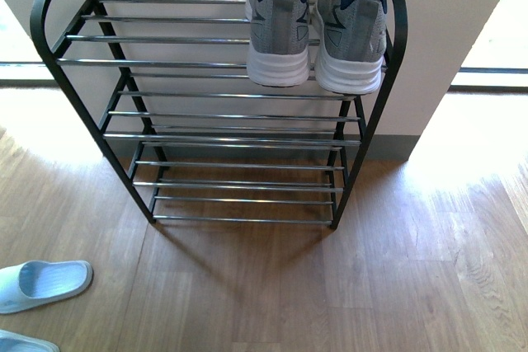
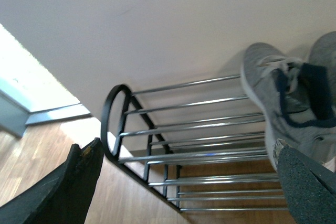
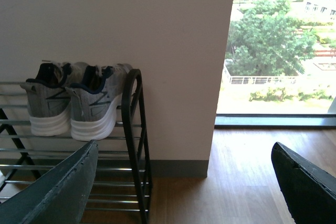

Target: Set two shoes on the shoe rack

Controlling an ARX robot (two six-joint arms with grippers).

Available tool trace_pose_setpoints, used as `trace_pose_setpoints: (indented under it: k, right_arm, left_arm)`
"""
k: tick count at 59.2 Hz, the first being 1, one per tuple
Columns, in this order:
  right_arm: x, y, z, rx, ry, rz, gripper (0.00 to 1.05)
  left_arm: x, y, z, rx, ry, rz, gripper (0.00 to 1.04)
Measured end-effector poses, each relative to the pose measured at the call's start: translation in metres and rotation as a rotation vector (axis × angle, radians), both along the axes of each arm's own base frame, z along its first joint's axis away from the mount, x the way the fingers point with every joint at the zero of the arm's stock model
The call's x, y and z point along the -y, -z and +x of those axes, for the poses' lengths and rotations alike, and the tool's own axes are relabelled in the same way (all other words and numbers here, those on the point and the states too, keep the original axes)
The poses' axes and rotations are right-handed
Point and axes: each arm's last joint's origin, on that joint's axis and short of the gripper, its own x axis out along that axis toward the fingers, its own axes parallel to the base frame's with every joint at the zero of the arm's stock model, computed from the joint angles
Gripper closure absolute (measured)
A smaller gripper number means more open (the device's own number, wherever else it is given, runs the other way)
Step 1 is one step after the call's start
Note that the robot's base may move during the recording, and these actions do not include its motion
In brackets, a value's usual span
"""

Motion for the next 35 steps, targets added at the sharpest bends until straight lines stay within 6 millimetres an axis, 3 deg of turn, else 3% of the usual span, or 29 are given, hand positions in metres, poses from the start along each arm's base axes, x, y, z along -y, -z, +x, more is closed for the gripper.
trace_pose_setpoints:
  k: [4, 16, 22, 28, 35]
  right_arm:
    - [0.0, 0.0, 0.0, 0.0, 0.0, 0.0, 0.09]
    - [0.0, 0.0, 0.0, 0.0, 0.0, 0.0, 0.09]
    - [0.0, 0.0, 0.0, 0.0, 0.0, 0.0, 0.09]
    - [0.0, 0.0, 0.0, 0.0, 0.001, 0.0, 0.09]
    - [0.0, 0.0, 0.0, 0.0, 0.0, 0.0, 0.09]
  left_arm:
    - [-0.016, 0.003, -0.029, 0.018, -0.086, -0.04, 0.09]
    - [-0.046, 0.007, -0.082, 0.116, -0.285, -0.204, 0.09]
    - [-0.053, 0.008, -0.091, 0.144, -0.319, -0.261, 0.1]
    - [-0.066, 0.017, -0.095, 0.209, -0.058, -0.325, 0.27]
    - [-0.087, 0.029, -0.107, 0.247, 0.052, -0.286, 0.46]
